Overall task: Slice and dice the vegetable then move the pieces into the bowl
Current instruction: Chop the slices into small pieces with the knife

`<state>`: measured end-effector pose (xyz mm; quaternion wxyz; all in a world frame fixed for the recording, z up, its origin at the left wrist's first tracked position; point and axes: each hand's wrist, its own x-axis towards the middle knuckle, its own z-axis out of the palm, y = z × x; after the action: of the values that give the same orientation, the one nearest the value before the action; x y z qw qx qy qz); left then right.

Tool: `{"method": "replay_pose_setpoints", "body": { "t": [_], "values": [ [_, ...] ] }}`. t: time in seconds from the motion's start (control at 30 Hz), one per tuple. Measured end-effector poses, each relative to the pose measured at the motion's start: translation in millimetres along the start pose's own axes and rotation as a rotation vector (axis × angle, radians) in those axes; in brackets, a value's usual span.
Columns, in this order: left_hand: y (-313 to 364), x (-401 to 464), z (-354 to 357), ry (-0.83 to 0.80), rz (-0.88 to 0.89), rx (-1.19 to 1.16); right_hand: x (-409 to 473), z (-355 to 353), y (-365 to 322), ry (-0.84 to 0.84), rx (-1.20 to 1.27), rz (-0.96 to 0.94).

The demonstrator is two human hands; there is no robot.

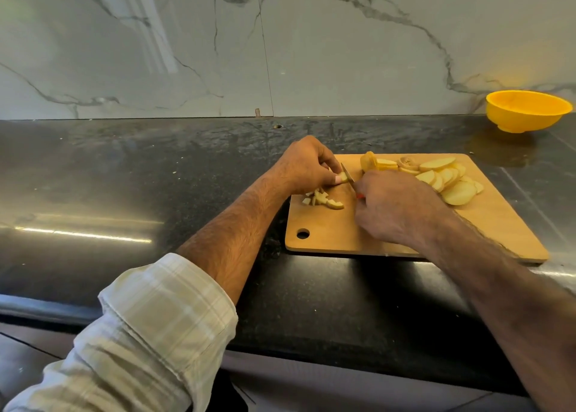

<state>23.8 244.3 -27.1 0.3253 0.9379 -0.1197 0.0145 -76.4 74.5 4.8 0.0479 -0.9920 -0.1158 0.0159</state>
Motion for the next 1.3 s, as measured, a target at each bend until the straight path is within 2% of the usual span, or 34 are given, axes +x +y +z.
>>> {"method": "replay_pose_setpoints", "body": {
  "t": [0.47, 0.77, 1.0, 1.17, 1.3],
  "values": [
    [-1, -5, 0, 0.026, -0.030, -0.013, -7, 7, -5, 0.021, 0.021, 0.020],
    [-2, -2, 1, 0.055, -0.042, -0.013, -4, 2, -11, -0.051, -0.020, 0.042],
    [-1, -2, 0, 0.036, -0.044, -0.028, 11, 5, -5, 0.011, 0.050, 0.031],
    [-1, -5, 0, 0.046, -0.054, -0.018, 5, 18, 7, 0.120, 0.103, 0.007],
    [-1, -6, -2, 0.054, -0.059, -0.020, 2, 16, 5, 0.084, 0.060, -0.024]
  ]
}}
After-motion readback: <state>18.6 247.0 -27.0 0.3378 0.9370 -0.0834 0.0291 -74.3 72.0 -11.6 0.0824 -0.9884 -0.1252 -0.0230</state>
